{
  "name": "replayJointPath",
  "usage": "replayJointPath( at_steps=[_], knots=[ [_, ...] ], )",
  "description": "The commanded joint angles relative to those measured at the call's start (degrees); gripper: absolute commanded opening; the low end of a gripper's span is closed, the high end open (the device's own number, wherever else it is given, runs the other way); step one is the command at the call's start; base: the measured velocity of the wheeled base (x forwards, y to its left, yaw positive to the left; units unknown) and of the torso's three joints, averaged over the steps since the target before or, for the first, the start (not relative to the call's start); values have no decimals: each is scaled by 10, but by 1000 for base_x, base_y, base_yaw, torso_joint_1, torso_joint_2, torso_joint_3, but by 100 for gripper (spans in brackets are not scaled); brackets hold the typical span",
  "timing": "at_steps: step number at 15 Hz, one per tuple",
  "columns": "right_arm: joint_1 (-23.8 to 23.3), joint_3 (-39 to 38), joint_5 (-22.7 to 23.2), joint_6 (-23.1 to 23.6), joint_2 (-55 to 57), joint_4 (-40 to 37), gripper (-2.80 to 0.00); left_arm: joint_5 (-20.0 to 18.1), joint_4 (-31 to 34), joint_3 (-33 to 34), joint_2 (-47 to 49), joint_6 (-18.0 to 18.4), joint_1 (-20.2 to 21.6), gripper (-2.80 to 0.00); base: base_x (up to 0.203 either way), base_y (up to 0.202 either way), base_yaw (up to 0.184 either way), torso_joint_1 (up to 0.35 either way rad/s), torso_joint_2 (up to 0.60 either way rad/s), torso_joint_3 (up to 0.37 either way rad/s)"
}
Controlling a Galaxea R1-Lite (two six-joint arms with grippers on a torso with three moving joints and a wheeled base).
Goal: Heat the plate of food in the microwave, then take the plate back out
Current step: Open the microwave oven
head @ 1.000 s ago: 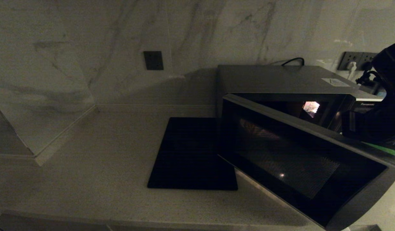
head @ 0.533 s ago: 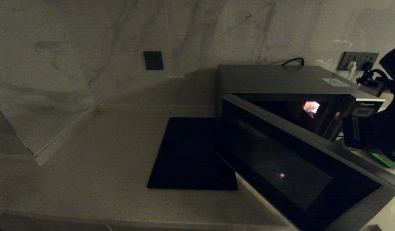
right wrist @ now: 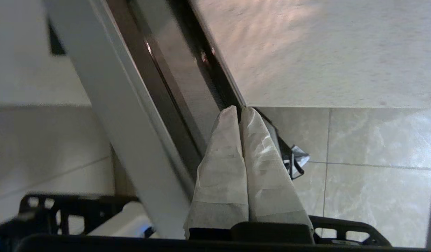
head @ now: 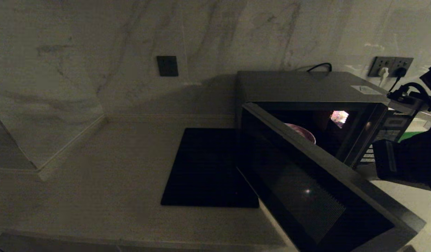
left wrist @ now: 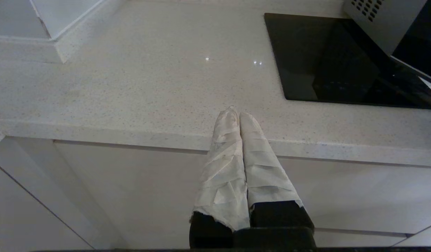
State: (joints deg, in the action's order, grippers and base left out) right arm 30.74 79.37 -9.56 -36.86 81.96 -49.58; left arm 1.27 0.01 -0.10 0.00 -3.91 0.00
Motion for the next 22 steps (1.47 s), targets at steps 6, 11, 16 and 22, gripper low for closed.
replayJointPath(
  at_steps=[6,11,16,22],
  knots=[
    [101,2,0,-18,-8,0,-280,1,0,0,0,0,0,-280,0,0,0,0,0,0],
    [188,31,1,-45,20,4,-280,1,0,0,0,0,0,-280,0,0,0,0,0,0],
    [234,67,1,-67,62,4,-280,1,0,0,0,0,0,-280,0,0,0,0,0,0],
    [273,98,0,-72,82,4,-280,1,0,0,0,0,0,-280,0,0,0,0,0,0]
  ],
)
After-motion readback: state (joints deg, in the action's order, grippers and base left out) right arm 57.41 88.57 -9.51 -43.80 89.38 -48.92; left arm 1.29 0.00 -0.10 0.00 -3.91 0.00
